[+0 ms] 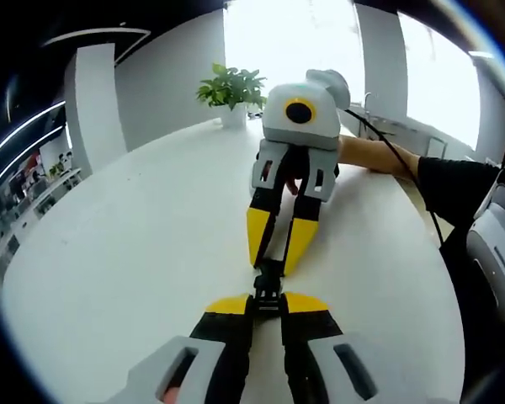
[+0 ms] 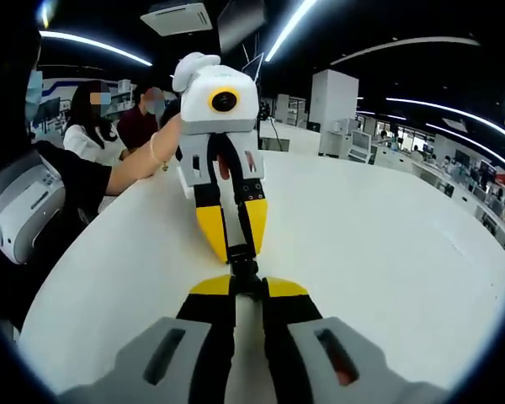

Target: Snap the two parts of the plastic buckle together until the buckle closes and remains connected.

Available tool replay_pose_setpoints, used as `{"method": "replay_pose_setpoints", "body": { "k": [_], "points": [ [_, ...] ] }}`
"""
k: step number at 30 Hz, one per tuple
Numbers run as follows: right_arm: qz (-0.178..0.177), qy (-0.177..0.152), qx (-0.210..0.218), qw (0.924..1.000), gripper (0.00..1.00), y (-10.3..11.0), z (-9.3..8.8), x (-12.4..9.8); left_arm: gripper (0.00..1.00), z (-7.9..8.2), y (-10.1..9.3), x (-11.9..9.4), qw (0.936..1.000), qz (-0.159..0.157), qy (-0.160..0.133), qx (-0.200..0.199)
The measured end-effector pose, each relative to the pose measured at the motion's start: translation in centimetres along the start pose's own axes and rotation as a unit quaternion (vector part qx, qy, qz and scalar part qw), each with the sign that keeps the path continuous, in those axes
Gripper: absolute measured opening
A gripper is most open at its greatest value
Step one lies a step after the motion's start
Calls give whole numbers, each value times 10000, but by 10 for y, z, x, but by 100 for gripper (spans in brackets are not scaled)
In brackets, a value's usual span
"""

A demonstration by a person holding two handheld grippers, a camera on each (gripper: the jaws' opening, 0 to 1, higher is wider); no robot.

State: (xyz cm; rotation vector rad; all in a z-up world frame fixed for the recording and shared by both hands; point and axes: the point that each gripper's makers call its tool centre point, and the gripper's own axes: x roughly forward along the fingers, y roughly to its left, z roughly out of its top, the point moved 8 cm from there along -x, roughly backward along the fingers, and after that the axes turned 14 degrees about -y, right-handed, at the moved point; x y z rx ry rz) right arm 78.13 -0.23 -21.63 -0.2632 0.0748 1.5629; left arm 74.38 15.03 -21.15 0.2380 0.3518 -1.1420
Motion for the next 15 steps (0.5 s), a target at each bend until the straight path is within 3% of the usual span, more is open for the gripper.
{"method": "replay_pose_setpoints", "body": {
  "k": [8, 9, 10, 11, 12, 15],
  "points": [
    [39, 7, 101, 9999, 11, -2, -1, -2, 12, -1, -5, 1, 9983, 132, -250, 503],
    [47, -3, 123, 9999, 11, -2, -1, -2, 10, 0, -5, 1, 9975, 143, -277, 626],
    [52, 3, 176, 9998, 11, -2, -2, -2, 0, 2, -6, 3, 9960, 60, -389, 808],
    [82, 2, 250, 9997, 11, 1, -3, -1, 0, 0, -9, 3, 9969, 193, -326, 686],
    [59, -4, 181, 9998, 11, 1, -1, -1, 0, 0, -8, 8, 9952, 244, -349, 885],
    [124, 2, 145, 9998, 11, 5, 0, -1, 0, -8, -11, 13, 9964, 79, -166, 833]
  ]
}}
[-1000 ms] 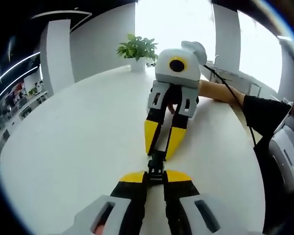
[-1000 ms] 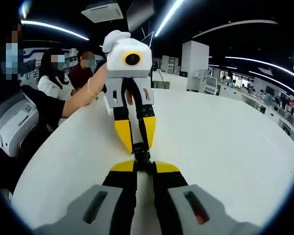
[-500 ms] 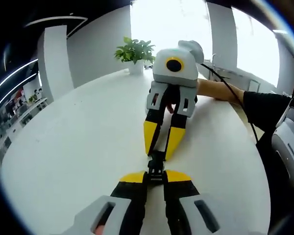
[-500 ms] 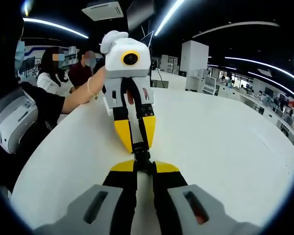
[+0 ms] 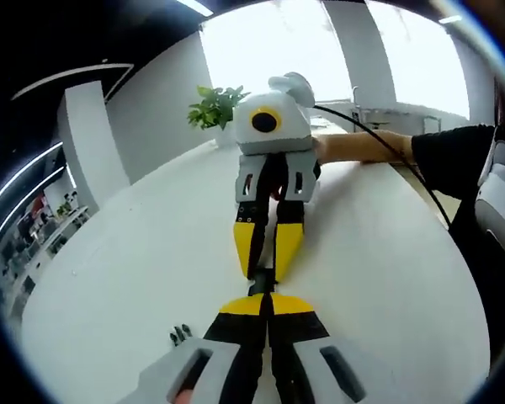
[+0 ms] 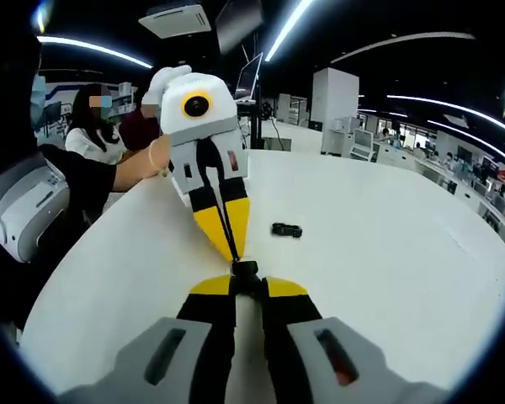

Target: Snap the two parts of the plastic buckle together until the buckle closes and remains connected.

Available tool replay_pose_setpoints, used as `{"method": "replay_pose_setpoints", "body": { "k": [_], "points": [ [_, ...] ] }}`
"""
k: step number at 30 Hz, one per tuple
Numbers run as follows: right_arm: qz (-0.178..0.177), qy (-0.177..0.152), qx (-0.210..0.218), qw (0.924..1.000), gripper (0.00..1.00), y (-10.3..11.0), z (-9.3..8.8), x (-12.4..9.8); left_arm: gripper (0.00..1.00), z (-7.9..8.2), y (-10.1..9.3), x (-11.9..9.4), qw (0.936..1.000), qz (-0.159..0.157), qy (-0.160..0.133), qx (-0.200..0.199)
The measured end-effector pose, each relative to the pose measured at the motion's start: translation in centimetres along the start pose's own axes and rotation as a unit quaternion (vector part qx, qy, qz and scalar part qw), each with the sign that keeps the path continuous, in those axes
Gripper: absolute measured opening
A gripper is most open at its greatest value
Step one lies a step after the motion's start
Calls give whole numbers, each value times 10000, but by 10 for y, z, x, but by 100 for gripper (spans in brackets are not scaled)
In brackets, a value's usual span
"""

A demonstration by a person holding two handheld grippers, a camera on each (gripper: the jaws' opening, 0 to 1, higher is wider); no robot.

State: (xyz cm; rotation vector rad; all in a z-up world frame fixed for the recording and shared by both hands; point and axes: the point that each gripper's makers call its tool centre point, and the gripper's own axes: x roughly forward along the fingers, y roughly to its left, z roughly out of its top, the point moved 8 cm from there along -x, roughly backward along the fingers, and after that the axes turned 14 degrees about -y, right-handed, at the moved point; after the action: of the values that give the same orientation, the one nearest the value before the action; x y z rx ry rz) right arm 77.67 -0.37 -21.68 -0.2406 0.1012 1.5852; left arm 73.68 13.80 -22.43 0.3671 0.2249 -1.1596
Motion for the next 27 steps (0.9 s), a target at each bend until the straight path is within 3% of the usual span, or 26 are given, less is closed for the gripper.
{"method": "replay_pose_setpoints", "body": {
  "k": [1, 7, 14, 18, 21, 23, 24, 25, 26, 27],
  "points": [
    [-18, 0, 11, 10000, 11, -1, 0, 0, 0, 0, 2, 0, 9999, 82, -139, 8],
    [2, -48, 23, 10000, 12, -3, 1, 1, 0, 12, 9, -13, 9997, 96, -208, -45],
    [19, -58, -125, 9999, 12, -5, 1, 1, 0, 5, 11, -22, 9998, 166, -22, -52],
    [-10, -25, -215, 9998, 12, -6, 1, 1, 0, 10, 24, -34, 9991, 356, -172, -140],
    [-120, -72, -300, 9995, 12, -11, 4, -2, 0, 18, 36, -49, 9962, 798, -338, 55],
    [-270, -177, -341, 9989, 12, -15, 8, -6, 5, 27, 50, -66, 9892, 1336, -582, 157],
    [-355, -204, -349, 9986, 12, -18, 10, -7, 8, 32, 59, -74, 9819, 1716, -790, 108],
    [-482, -228, -357, 9979, 12, -20, 12, -8, 10, 36, 68, -83, 9716, 2147, -985, 115],
    [-590, -265, -373, 9972, 12, -24, 13, -10, 12, 39, 83, -97, 9555, 2728, -1087, 272],
    [-663, -264, -380, 9967, 12, -26, 13, -11, 13, 38, 92, -106, 9445, 3086, -1082, 322]
  ]
}}
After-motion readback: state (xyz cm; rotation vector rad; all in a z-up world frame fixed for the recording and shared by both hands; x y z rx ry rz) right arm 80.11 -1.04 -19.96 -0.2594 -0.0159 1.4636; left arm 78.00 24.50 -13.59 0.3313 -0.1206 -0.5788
